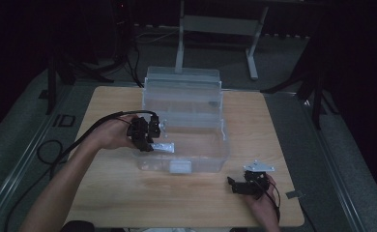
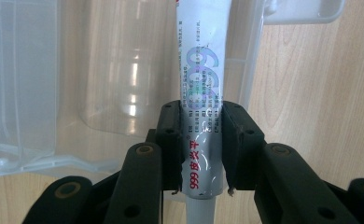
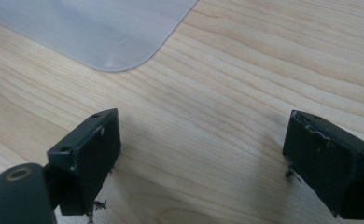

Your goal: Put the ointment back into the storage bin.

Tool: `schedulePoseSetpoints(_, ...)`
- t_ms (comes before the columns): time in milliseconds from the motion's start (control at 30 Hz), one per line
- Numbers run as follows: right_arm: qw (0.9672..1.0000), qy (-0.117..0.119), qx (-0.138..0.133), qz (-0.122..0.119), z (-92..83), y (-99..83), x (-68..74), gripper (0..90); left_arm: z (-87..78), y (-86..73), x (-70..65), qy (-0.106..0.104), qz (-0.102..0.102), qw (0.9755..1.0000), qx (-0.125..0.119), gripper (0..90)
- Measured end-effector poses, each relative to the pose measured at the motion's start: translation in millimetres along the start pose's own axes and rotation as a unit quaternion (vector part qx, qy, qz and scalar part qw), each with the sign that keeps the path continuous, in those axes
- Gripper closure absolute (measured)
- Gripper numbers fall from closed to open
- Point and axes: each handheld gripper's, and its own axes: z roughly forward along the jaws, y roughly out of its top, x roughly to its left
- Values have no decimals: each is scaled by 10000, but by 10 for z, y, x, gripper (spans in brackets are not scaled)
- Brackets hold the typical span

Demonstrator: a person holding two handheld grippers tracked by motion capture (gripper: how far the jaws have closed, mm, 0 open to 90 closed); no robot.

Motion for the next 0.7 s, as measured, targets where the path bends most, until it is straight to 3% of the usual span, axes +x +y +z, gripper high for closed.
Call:
schedulePoseSetpoints(67,10000,0,0,-1,0,0,0,110,29,-2,12,-30,-47,10000,33,697)
schedulePoseSetpoints(167,10000,1,0,-2,0,0,0,110,12,-21,30,89,-199,9997,-50,541)
schedulePoseSetpoints(300,10000,12,-1,-16,-1,-1,1,110,-48,-78,69,165,-432,9987,-224,528)
schedulePoseSetpoints(533,10000,16,1,-15,-1,-1,2,110,-78,-156,83,167,-571,9979,-262,518)
schedulePoseSetpoints(700,10000,16,1,-15,-1,-1,2,110,-68,-182,66,249,-637,9975,-160,500)
